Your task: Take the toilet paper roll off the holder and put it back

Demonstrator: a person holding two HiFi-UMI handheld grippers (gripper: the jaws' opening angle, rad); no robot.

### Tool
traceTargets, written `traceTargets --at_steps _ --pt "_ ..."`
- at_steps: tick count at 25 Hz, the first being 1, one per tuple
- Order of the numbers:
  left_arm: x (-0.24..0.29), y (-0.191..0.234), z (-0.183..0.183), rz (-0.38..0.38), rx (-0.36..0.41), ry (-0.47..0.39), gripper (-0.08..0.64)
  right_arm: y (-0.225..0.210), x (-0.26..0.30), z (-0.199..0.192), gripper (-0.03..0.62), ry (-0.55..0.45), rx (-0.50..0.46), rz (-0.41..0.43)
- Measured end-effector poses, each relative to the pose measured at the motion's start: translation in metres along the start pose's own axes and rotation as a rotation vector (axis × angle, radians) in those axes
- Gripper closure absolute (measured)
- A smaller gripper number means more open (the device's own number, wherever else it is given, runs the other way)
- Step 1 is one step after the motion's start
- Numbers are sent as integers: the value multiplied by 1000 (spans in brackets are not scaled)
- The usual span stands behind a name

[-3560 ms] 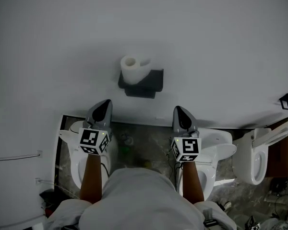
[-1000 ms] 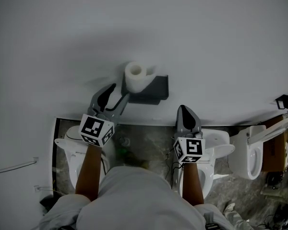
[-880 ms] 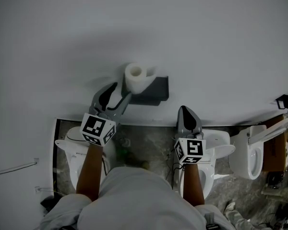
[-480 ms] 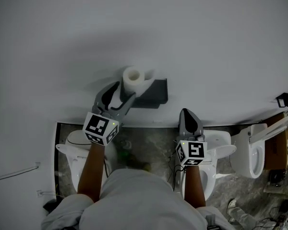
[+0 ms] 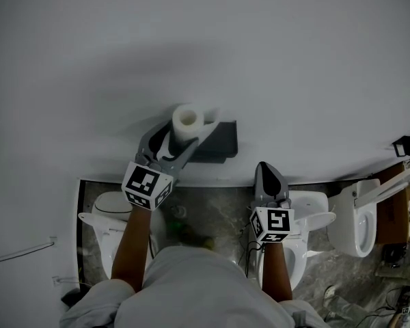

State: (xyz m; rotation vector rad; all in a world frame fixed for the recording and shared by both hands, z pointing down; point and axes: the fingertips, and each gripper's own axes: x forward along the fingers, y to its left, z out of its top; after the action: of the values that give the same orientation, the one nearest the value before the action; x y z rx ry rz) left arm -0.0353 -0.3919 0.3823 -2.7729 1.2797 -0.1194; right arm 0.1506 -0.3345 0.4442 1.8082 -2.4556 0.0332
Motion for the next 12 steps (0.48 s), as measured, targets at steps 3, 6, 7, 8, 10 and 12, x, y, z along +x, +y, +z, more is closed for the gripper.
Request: traceTargets --at_steps 3,6,7,8,10,12 --pt "4 2 -1 -3 1 1 262 -2 3 -2 591 5 0 -2" --pt "9 4 -3 -13 0 -2 253 -2 8 -4 591 9 -2 -3" --pt "9 3 -3 -18 0 -2 253 -2 8 -5 591 11 -2 -4" --pt "10 3 -2 -22 0 -3 251 -2 8 -5 591 12 -2 -5" --pt "13 2 -2 -29 0 -2 249 -3 9 -6 591 13 -1 -8" --pt "15 1 -1 -33 1 -5 245 -4 10 -6 591 14 -1 -11"
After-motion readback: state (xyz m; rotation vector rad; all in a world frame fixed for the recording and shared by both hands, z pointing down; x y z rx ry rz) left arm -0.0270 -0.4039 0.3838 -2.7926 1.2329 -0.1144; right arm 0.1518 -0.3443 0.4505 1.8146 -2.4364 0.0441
